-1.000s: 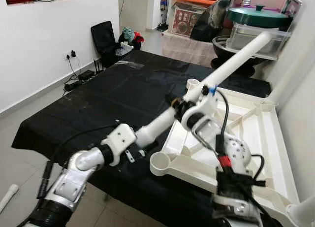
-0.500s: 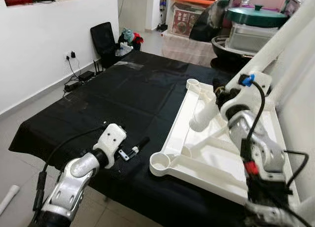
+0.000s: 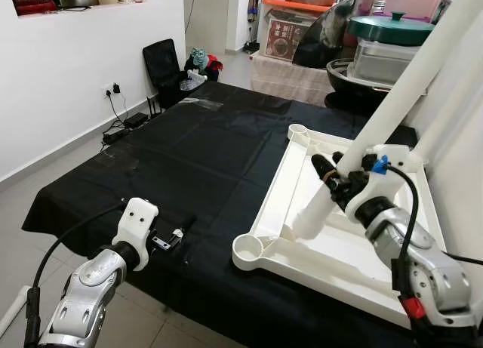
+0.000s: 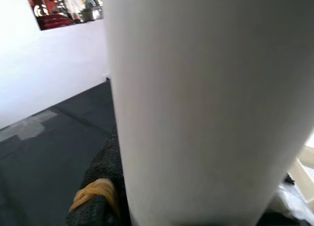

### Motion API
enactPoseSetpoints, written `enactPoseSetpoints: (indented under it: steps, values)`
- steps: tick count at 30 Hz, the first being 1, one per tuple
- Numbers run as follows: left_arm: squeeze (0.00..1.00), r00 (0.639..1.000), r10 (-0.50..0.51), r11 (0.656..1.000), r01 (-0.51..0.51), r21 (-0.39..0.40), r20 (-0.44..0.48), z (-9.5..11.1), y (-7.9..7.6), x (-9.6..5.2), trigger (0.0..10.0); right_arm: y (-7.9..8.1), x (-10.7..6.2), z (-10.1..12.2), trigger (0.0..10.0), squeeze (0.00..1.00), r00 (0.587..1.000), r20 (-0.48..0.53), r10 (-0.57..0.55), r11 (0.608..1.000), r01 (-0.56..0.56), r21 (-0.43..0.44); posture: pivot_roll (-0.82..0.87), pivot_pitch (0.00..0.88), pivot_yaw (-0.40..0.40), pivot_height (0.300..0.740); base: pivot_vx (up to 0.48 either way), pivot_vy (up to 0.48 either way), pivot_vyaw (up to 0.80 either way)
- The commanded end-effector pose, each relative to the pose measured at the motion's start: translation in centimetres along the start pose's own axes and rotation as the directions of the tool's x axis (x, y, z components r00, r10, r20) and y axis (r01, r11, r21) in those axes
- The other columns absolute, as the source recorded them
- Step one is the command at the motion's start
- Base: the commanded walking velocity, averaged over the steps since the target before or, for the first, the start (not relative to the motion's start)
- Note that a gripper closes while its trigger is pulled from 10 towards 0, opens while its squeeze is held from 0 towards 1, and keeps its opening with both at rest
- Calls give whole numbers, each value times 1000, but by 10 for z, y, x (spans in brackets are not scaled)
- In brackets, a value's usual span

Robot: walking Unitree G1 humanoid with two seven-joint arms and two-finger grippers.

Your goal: Building children table

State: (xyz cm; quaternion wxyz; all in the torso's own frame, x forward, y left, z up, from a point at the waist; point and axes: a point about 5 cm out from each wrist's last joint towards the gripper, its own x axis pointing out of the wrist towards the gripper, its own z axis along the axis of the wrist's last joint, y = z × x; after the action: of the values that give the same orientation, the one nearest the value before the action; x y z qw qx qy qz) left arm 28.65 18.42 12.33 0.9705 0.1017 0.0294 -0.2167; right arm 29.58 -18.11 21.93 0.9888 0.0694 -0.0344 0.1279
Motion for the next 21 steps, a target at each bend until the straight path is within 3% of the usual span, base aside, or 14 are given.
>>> enactPoseSetpoints:
  steps: [1, 7, 11, 21]
  values:
    - [0, 1000, -17, 1000, 16, -14, -7, -1, -6, 0, 10000, 8, -2, 6, 0, 0, 998, 39, 42, 999, -41, -1, 45, 0, -88, 740, 0, 0, 0]
    - [0, 1000, -30, 998, 30, -48, -2, -1, -19, 4, 10000, 18, -3, 5, 0, 0, 997, 48, 63, 997, -65, 34, 42, 0, -88, 740, 0, 104, -160]
    - [0, 1000, -25, 997, 25, -71, 3, 2, -21, 6, 10000, 19, -4, 2, 0, 0, 998, 33, 53, 996, -55, 69, 45, 0, -91, 740, 0, 480, -800]
    - [0, 1000, -11, 997, 11, -82, 7, 4, -17, 8, 10000, 19, -2, 2, 0, 0, 997, 39, 65, 996, -67, 61, 46, 0, -93, 740, 0, 480, -800]
